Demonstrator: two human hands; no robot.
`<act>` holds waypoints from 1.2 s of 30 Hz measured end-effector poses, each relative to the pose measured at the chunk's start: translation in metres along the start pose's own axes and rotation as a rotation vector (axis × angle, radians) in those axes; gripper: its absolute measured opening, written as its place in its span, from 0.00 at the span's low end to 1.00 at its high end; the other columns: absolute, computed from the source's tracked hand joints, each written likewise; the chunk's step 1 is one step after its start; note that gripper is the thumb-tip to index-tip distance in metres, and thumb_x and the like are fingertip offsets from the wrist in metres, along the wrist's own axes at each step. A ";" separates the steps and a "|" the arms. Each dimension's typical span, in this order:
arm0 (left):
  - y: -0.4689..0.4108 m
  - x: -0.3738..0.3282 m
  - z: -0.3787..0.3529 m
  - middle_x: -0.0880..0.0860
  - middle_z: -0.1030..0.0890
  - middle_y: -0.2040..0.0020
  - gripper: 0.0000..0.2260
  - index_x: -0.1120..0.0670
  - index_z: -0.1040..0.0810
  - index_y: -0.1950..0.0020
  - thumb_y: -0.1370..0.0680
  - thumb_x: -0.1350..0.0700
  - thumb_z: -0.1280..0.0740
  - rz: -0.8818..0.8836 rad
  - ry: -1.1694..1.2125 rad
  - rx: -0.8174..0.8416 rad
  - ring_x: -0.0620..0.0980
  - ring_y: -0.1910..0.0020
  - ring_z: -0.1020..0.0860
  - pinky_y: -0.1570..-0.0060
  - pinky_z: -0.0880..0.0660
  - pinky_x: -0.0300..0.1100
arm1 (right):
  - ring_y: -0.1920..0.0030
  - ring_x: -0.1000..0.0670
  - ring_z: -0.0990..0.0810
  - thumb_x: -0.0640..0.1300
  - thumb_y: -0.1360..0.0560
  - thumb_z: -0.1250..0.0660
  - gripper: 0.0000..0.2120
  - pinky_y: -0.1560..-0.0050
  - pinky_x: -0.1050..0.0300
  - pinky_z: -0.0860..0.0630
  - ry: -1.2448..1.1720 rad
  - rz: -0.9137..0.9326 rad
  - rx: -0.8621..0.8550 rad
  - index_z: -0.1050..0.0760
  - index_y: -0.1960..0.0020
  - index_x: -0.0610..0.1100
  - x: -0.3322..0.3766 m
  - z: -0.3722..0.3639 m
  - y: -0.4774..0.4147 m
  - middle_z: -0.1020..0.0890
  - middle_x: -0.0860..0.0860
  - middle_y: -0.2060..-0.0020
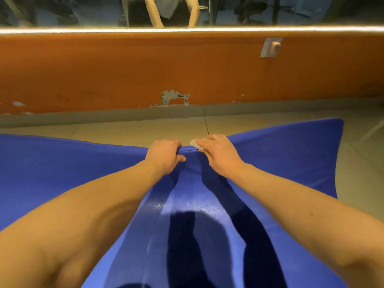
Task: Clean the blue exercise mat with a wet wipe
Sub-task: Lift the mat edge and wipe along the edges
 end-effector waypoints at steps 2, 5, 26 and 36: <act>0.005 -0.004 0.003 0.53 0.21 0.59 0.12 0.53 0.26 0.52 0.21 0.44 0.32 -0.005 -0.032 -0.022 0.57 0.61 0.27 0.63 0.37 0.47 | 0.60 0.43 0.33 0.38 0.20 0.36 0.05 0.57 0.52 0.32 0.038 -0.010 -0.019 0.21 0.49 0.45 -0.018 0.010 0.009 0.23 0.50 0.61; 0.014 -0.010 0.003 0.51 0.26 0.64 0.15 0.53 0.31 0.56 0.20 0.44 0.33 0.017 -0.061 -0.027 0.57 0.62 0.29 0.61 0.39 0.47 | 0.43 0.39 0.21 0.34 0.25 0.31 0.14 0.39 0.45 0.26 0.165 -0.109 -0.091 0.18 0.41 0.42 -0.057 0.032 0.030 0.17 0.43 0.42; 0.057 -0.019 0.022 0.53 0.23 0.63 0.16 0.51 0.36 0.60 0.19 0.47 0.34 0.119 -0.082 -0.012 0.57 0.63 0.29 0.56 0.41 0.47 | 0.38 0.41 0.20 0.32 0.21 0.38 0.13 0.27 0.45 0.36 0.246 -0.220 -0.058 0.18 0.45 0.41 -0.068 0.088 0.059 0.15 0.44 0.47; 0.040 -0.016 0.027 0.49 0.22 0.58 0.12 0.49 0.28 0.46 0.20 0.41 0.36 -0.027 -0.121 0.100 0.54 0.56 0.25 0.42 0.34 0.48 | 0.55 0.34 0.23 0.37 0.21 0.41 0.10 0.55 0.40 0.24 0.226 -0.366 0.024 0.21 0.52 0.38 -0.040 0.096 0.082 0.18 0.37 0.58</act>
Point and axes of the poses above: each hand's wrist, its own y-axis away from the middle knuckle, its own z-axis out of the back of the hand, x = y × z, the point moved 6 cm from there along -y, towards the middle knuckle
